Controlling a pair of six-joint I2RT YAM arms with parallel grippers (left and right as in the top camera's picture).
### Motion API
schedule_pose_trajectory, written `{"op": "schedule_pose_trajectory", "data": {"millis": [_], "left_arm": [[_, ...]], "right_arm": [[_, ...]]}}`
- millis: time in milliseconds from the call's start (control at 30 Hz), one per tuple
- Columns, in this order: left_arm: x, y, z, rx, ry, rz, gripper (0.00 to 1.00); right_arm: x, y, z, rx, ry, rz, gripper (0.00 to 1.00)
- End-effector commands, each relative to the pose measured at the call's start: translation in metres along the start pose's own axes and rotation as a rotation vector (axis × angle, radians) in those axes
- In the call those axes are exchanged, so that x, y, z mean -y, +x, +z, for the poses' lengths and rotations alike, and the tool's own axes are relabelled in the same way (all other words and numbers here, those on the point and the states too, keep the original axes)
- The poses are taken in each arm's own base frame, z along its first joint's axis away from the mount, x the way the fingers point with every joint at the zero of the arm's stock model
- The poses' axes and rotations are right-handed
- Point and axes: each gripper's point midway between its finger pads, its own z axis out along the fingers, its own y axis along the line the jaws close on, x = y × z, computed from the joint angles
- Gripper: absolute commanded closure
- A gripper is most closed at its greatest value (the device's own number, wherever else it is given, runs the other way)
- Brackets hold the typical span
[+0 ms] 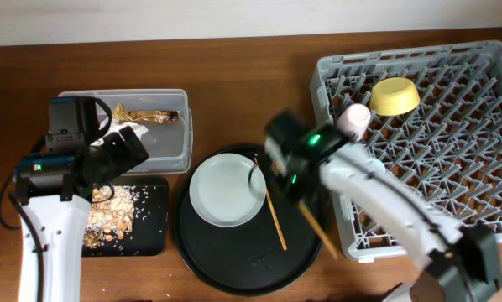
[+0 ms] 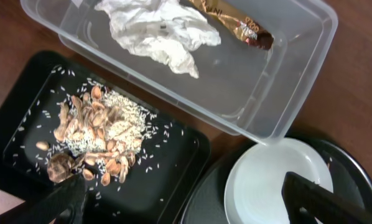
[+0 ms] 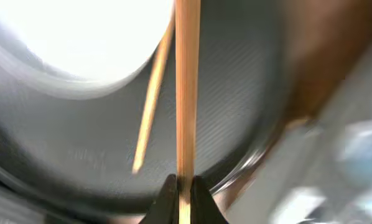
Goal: Sort waste into correct bins and load items into the dishwasher rack
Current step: 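Drop the chopstick into the dish rack with the right gripper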
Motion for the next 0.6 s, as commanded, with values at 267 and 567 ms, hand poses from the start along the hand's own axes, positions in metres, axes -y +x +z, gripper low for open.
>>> {"op": "schedule_pose_trajectory", "data": {"millis": [267,567], "left_arm": [[-0.002,-0.001,-0.001,0.009,-0.006,-0.009,0.01],[-0.002,-0.001,-0.001,0.009,-0.006,-0.009,0.01]], "right_arm": [[0.182,-0.049,0.003,0.171,0.164,0.341,0.88],[0.08,-0.035,-0.019,0.078,-0.372,0.331,0.36]]}}
